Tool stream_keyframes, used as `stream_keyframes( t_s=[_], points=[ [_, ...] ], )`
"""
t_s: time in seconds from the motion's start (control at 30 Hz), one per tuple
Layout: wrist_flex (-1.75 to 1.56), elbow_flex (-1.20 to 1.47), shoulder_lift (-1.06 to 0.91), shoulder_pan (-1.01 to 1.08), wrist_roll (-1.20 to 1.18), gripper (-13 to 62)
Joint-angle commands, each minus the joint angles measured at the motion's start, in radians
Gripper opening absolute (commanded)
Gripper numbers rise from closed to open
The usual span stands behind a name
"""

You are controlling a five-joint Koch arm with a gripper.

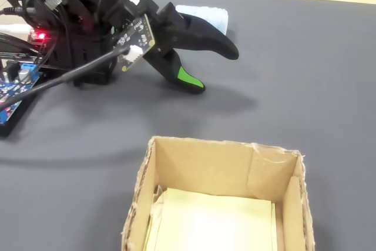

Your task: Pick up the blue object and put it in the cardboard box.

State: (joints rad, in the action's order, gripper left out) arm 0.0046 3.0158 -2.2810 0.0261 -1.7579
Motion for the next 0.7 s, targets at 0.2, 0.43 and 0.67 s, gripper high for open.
stream_keyframes(
  t_s=[0.2,0.43,0.67],
  points=[
    [0.175,-0.210,-0.081,-0.218,-0.215,33.2],
    [0.345,-0.394,-0.008,-0.353,-0.344,33.2],
    [0.535,-0.551,0.137,-0.411,-0.522,33.2]
  ],
)
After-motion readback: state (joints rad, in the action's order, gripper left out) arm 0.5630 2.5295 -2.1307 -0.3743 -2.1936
